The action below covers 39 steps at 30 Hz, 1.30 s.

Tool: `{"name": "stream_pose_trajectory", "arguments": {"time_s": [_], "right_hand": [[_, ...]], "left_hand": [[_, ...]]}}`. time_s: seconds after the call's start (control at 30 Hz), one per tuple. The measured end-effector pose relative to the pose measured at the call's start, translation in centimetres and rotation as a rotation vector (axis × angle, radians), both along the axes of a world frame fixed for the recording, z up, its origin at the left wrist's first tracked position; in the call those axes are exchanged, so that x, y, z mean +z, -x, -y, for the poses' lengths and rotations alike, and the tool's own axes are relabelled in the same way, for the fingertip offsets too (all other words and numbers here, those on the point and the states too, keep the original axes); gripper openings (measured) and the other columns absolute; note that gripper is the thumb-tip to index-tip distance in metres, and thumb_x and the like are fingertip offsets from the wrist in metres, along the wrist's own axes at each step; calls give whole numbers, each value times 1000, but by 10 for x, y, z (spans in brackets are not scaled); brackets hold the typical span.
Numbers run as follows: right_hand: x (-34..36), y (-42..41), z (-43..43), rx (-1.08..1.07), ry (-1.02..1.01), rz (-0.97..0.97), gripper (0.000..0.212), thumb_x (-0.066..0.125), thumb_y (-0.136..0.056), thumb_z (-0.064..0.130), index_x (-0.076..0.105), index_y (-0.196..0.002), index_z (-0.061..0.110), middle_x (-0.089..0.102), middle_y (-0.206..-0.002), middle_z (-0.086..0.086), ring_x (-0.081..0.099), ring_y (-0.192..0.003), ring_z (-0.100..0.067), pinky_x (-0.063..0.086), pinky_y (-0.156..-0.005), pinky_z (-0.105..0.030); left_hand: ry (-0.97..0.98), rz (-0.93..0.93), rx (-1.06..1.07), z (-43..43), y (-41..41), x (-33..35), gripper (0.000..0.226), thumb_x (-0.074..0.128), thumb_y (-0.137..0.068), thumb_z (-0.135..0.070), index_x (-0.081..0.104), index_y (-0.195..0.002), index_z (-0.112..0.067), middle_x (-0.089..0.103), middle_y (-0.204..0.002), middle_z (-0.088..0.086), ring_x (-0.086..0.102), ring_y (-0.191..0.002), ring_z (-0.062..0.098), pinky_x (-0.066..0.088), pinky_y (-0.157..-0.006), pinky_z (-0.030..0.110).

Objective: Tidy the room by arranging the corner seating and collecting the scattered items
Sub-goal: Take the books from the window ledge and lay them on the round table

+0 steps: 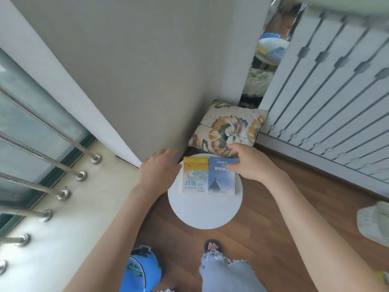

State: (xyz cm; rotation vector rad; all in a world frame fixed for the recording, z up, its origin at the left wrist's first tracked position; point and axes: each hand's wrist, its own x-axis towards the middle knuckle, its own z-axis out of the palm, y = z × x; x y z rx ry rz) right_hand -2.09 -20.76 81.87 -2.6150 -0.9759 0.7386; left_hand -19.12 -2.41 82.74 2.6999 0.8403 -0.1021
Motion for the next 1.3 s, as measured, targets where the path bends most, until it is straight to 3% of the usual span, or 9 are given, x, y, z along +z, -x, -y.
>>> {"name": "stream_pose_trajectory", "arguments": {"time_s": [0.47, 0.73, 0.97, 1.3], "right_hand": [[-28, -56, 58, -220, -84, -157, 70, 63, -90, 37, 30, -150, 23, 39, -152, 2, 41, -136, -19, 42, -105, -41], [-50, -51, 57, -361, -49, -221, 72, 64, -88, 37, 29, -150, 22, 41, -150, 1, 43, -134, -19, 44, -103, -43], [-79, -36, 56, -589, -77, -263, 71, 65, -87, 38, 32, -149, 24, 44, -147, 2, 48, -129, -16, 47, -97, -36], [-159, -24, 42, -853, -126, -431, 75, 68, -85, 35, 32, -149, 20, 42, -149, -2, 46, -131, -19, 49, -97, -39]], "left_hand": [[67, -28, 35, 27, -61, -21, 44, 51, -94, -40, 45, -137, -29, 52, -135, -5, 54, -117, 21, 46, -90, 36], [123, -84, -9, 0, -75, -47, 45, 52, -94, -39, 46, -137, -26, 52, -136, -3, 54, -118, 22, 45, -91, 39], [159, -123, -95, -34, -89, -73, 48, 52, -94, -41, 43, -139, -25, 49, -139, -2, 53, -119, 23, 45, -91, 40], [280, -251, -17, -77, -86, -156, 46, 55, -93, -35, 46, -137, -25, 56, -134, 1, 53, -121, 26, 45, -99, 45]]}}
